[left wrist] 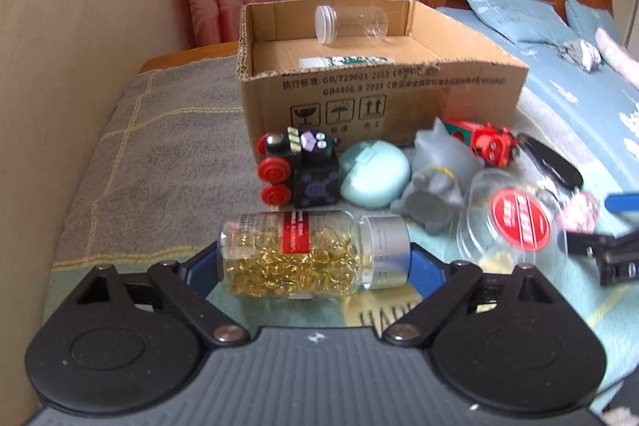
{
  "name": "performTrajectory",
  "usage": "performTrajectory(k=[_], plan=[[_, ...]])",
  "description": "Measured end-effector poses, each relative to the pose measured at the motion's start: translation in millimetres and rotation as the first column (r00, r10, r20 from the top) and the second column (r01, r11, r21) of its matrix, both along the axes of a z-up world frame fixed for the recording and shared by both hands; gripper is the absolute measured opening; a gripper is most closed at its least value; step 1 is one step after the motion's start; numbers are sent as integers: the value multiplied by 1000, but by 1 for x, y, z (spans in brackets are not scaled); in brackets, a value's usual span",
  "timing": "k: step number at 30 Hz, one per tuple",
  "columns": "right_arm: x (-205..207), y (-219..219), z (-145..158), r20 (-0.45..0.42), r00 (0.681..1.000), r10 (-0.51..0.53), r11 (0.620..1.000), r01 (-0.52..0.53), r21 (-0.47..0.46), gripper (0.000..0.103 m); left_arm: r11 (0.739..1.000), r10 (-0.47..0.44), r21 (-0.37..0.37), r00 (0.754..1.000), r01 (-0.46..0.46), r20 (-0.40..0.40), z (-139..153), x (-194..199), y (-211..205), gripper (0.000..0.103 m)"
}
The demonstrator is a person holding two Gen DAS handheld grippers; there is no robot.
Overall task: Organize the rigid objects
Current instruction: 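Grasp the gold capsule bottle with left gripper while right gripper approaches the pink keychain case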
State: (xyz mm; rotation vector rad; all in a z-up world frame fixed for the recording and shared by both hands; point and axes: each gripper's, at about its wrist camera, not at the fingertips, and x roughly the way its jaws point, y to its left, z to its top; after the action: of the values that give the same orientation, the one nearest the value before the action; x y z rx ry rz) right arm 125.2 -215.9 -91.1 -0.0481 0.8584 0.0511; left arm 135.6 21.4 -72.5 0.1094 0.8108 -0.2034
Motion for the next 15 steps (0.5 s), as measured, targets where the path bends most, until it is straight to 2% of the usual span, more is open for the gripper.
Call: performTrajectory(k=[6,15], plan=[[-2,1,0,9,1000,20,1000,-20,-1,103,1000,-4,10,1000,4,-2,-1,-20,9,94],[-1,7,0,6,996,89,996,-89,-1,103,999,44,15,999,-44,14,-6,-11,3,94]])
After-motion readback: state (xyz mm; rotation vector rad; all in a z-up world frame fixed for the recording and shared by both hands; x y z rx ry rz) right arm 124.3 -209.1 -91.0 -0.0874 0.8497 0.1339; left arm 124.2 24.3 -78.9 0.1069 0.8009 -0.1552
